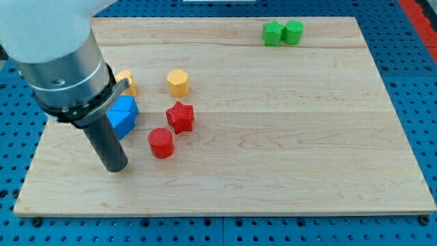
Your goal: Push the cube into the heart
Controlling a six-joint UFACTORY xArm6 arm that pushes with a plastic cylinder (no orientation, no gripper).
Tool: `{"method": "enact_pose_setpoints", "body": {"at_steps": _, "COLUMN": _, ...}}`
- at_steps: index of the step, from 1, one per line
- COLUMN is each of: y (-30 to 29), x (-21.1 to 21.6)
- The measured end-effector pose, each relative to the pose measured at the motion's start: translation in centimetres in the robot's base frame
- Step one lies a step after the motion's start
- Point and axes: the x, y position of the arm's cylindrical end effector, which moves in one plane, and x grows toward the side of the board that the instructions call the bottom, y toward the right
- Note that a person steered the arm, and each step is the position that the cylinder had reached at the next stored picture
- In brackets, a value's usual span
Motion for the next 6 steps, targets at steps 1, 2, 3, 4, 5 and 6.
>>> {"method": "enact_pose_setpoints", "body": {"at_steps": 1, "y": 0.0, "x": -1.2}}
{"method": "enact_pose_setpoints", "body": {"at_steps": 2, "y": 0.0, "x": -2.7}}
{"method": "enact_pose_setpoints", "body": {"at_steps": 3, "y": 0.0, "x": -4.4}}
{"method": "enact_pose_setpoints", "body": {"at_steps": 4, "y": 0.1, "x": -6.8}}
{"method": "enact_pose_setpoints", "body": {"at_steps": 5, "y": 0.1, "x": -8.5}}
{"method": "enact_pose_setpoints", "body": {"at_steps": 6, "y": 0.1, "x": -9.9}}
